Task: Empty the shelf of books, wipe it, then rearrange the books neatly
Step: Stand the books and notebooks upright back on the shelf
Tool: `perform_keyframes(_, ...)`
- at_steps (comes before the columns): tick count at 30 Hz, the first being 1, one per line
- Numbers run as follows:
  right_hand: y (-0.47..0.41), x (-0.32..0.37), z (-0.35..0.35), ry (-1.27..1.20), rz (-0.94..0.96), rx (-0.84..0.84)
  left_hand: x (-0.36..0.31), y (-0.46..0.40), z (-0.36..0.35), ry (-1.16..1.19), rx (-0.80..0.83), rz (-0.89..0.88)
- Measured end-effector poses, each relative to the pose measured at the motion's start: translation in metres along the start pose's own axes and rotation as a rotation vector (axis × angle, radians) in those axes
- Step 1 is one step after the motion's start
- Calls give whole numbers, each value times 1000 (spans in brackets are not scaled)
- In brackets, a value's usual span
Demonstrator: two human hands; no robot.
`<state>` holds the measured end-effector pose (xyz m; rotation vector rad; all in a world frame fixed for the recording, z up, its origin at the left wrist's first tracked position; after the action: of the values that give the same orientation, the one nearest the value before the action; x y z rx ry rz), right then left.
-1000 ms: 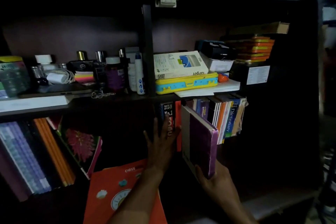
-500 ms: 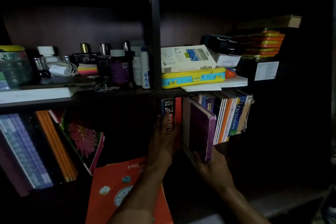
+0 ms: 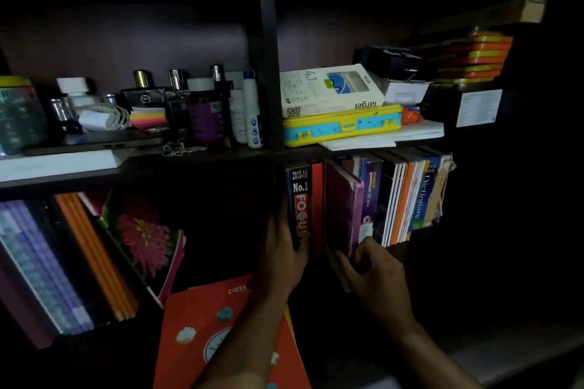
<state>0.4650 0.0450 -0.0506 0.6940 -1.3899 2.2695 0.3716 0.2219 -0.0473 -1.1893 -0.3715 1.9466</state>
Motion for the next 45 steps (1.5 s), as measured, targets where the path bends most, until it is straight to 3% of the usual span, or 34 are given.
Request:
perform_keyframes(6,-3,-4,-26,-33,20,191,1,1,-5,-12,17,-26)
perform_keyframes(11,7,-12,-65,116,1,571,0,1,-6,-29,23,-21)
perform_keyframes(20,2,-11,-60,145,54,499,-2,-1,0,-5,-37,-21)
perform_keyframes(25,3,-4,-61,210,107,496,4,-4,12,149,-112,73)
perform_keyframes(30,6,-1,-62,243,104,537,11,-18,19,179,-42,240)
perform_keyframes(32,8,-2,-63,256,95,574,16,-25,19,161,68,322)
perform_keyframes(36,25,3,-69,206,-86,668,17,-20,37,89,356,348)
perform_keyframes(38,47,14,-77,191,-191,713,16,-2,65,-5,403,303)
perform_keyframes(40,76,30,-85,291,-183,845,24,29,100,-225,407,279)
perform_keyframes(43,86,42,-82,345,-161,871,44,89,147,-663,456,386)
perform_keyframes(45,83,43,-81,342,-164,865,49,123,167,-734,466,468)
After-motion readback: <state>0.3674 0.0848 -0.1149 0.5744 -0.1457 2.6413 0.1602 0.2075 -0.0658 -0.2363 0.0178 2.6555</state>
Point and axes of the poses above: each hand's wrist, its own y-axis away from the middle knuckle, its own z-axis out of the back of the hand, x = y × z, the point moved 9 cm from there along -y, towards the middle knuckle, and after that the axes turned 2 degrees about -y, right-handed, at the moved point
